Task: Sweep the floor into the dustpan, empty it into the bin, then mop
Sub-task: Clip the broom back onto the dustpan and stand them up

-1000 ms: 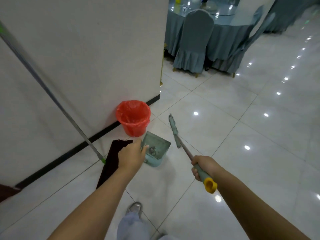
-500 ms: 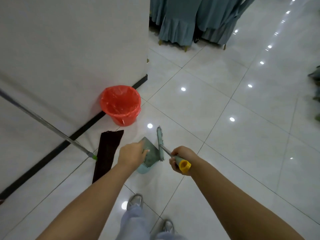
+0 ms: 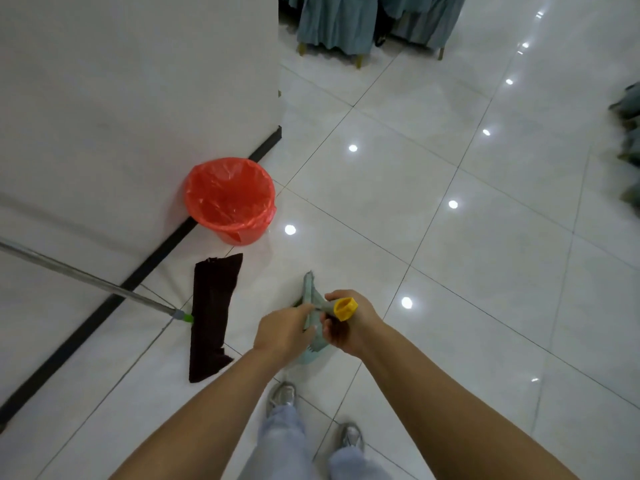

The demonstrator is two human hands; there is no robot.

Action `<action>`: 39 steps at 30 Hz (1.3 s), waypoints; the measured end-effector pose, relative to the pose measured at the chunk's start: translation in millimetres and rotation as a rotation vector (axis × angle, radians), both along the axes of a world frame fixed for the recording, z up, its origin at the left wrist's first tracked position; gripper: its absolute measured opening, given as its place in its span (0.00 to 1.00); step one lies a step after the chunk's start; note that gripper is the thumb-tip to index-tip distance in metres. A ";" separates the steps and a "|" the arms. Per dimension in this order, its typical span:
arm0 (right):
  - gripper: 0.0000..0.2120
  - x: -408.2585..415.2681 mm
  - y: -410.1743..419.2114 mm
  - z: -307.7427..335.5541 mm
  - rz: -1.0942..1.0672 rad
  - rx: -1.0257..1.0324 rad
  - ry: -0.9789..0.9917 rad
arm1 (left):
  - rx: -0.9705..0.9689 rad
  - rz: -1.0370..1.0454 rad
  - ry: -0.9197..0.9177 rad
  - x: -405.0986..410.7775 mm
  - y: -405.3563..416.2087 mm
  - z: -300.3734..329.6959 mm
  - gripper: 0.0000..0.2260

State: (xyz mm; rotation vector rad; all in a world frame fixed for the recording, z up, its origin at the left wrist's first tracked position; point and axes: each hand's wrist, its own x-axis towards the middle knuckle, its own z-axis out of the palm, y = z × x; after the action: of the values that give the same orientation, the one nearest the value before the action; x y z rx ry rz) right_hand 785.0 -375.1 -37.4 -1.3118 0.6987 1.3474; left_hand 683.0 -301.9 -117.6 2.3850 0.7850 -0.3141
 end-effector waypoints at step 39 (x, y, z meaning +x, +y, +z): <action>0.37 -17.8 -43.9 -64.1 0.985 -0.146 -0.846 | -0.181 -0.118 0.001 31.9 11.2 -3.2 0.09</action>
State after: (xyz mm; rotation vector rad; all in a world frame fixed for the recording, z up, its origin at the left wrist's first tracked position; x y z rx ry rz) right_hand 767.2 -419.1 -101.6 -2.2694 -0.5262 1.2529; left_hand 714.8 -290.7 -120.8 2.2643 0.5910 -0.4167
